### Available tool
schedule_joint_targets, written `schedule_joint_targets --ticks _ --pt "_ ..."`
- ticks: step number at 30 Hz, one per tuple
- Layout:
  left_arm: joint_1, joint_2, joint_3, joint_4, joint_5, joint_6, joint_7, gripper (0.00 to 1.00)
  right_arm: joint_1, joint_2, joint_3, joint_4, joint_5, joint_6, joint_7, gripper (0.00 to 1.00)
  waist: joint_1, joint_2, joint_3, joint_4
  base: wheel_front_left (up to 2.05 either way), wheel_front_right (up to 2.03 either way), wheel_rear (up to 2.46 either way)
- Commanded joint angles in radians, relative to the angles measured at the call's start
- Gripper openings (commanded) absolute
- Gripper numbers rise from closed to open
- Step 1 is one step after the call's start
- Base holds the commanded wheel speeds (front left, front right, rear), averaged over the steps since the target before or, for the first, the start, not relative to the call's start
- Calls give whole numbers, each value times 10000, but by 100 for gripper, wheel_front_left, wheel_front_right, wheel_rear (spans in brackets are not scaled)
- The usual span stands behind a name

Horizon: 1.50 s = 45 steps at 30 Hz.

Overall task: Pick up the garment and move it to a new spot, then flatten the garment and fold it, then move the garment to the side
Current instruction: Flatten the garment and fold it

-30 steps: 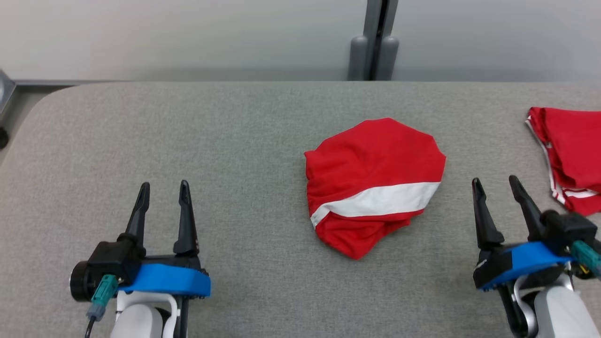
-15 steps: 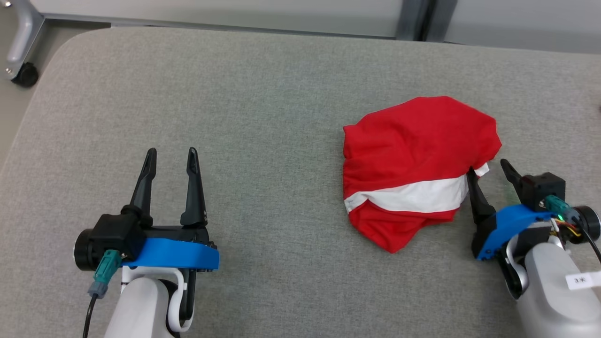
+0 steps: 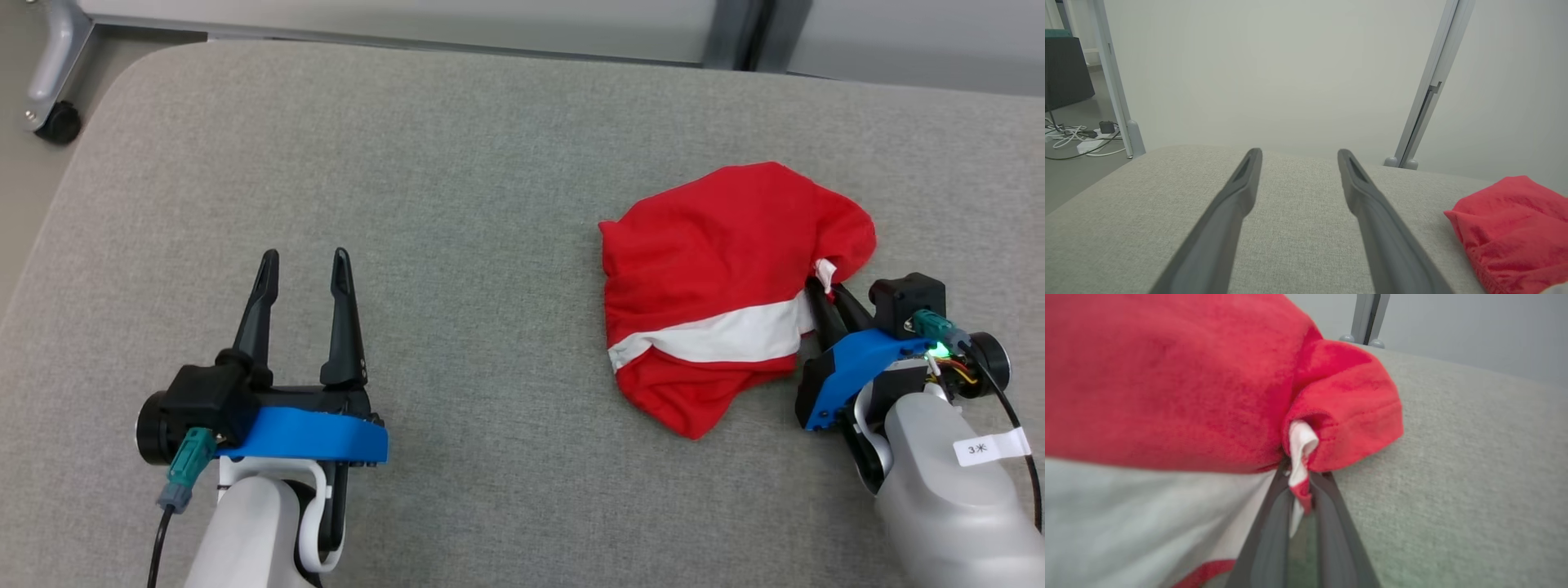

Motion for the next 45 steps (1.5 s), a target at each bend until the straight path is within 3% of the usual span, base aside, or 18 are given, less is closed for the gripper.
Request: schedule_joint_targets --ticks 1,15,23,24,26,35,45 --pt "191 -19 62 37 -36 9 -23 100 146 -96 -2 -69 176 -5 -86 0 -2 0 -230 -200 0 0 0" --pt "1094 -15 331 290 46 -146 -24 100 4109 -13 -219 -4627 1384 -4 -63 0 -2 0 -1568 -1562 0 0 0" --pt "1345 -16 139 312 -13 -191 -23 100 6512 -25 -1175 -6840 1709 -2 1076 0 -2 0 -1792 -1848 0 0 0" --pt "1354 -16 105 323 -31 -196 -23 100 6671 -54 -1264 -6994 1668 -2 1179 30 -2 0 -1797 -1858 0 0 0" --pt "1352 -14 48 330 -73 -174 -23 100 6904 -2 -1459 -7133 1611 -2 1319 100 -2 0 -1795 -1880 0 0 0" --pt "1323 -16 -19 395 17 -209 -23 100 6584 730 -2310 -8207 1284 -2 515 100 -2 0 -1849 -1979 0 0 0" --pt "1147 -18 -182 376 259 -377 -23 100 6104 1045 -1692 -8758 1298 -2 -100 100 -2 0 -1770 -2227 0 0 0"
